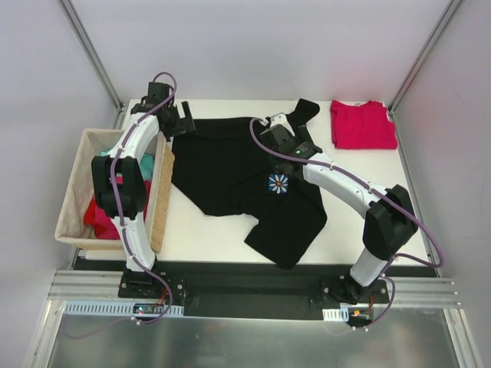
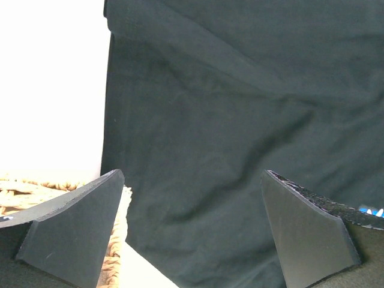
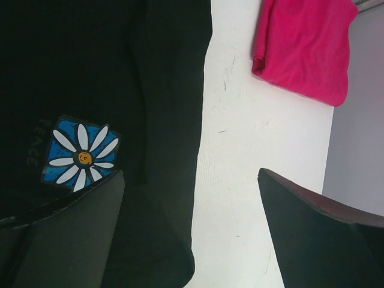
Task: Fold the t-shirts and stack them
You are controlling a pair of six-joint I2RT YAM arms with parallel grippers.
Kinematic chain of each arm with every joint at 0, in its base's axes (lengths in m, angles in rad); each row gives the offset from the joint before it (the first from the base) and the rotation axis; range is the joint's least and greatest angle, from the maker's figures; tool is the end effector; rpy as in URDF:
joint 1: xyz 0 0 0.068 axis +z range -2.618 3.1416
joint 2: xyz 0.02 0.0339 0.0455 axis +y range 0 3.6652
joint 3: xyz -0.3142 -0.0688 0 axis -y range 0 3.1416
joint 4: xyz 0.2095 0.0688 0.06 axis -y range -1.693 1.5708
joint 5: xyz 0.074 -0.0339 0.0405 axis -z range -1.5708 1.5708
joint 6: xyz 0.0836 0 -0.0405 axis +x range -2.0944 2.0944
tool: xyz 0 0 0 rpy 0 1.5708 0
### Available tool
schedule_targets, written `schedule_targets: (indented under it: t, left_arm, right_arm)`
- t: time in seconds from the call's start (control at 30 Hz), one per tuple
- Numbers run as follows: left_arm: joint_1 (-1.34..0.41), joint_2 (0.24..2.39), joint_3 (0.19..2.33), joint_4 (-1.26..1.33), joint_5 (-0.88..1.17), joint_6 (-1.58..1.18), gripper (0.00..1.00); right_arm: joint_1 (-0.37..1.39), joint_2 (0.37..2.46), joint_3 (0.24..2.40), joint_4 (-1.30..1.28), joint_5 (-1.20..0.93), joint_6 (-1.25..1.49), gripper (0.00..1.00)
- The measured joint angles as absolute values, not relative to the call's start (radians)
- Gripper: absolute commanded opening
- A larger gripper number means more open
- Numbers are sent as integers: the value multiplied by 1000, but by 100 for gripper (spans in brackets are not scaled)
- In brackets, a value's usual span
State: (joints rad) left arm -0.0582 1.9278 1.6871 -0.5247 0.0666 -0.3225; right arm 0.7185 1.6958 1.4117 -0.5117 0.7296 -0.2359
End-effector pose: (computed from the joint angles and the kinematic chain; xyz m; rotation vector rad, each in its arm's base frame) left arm 0.4600 -0.0324 0.3072 -0.2765 2.3332 -0.2662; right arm 0.3171 0.2032 0.3267 -0.6950 2.0793 -0.5920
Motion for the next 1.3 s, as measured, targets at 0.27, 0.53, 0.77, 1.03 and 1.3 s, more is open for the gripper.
schedule_targets:
  t: [0.27, 0.53, 0.77, 1.03, 1.3]
  left_arm:
    - [-2, 2057, 1872, -557, 102, -321, 99]
    - [28, 2072, 2023, -517, 356, -313, 99]
    - [-246, 1922, 1929, -482, 510, -260, 99]
    - [-395, 1612, 1509, -486, 441, -274, 99]
    - [-354, 1583, 1201, -579, 255, -331, 99]
  right_arm:
    - [721, 1695, 1374, -510, 736, -244, 98]
    - [727, 1695, 1372, -508, 749, -245, 97]
    - [731, 1670, 1344, -494, 731, -239, 97]
    - [731, 1630, 1294, -513, 687, -195, 97]
    - [734, 1637, 1188, -560, 579, -110, 99]
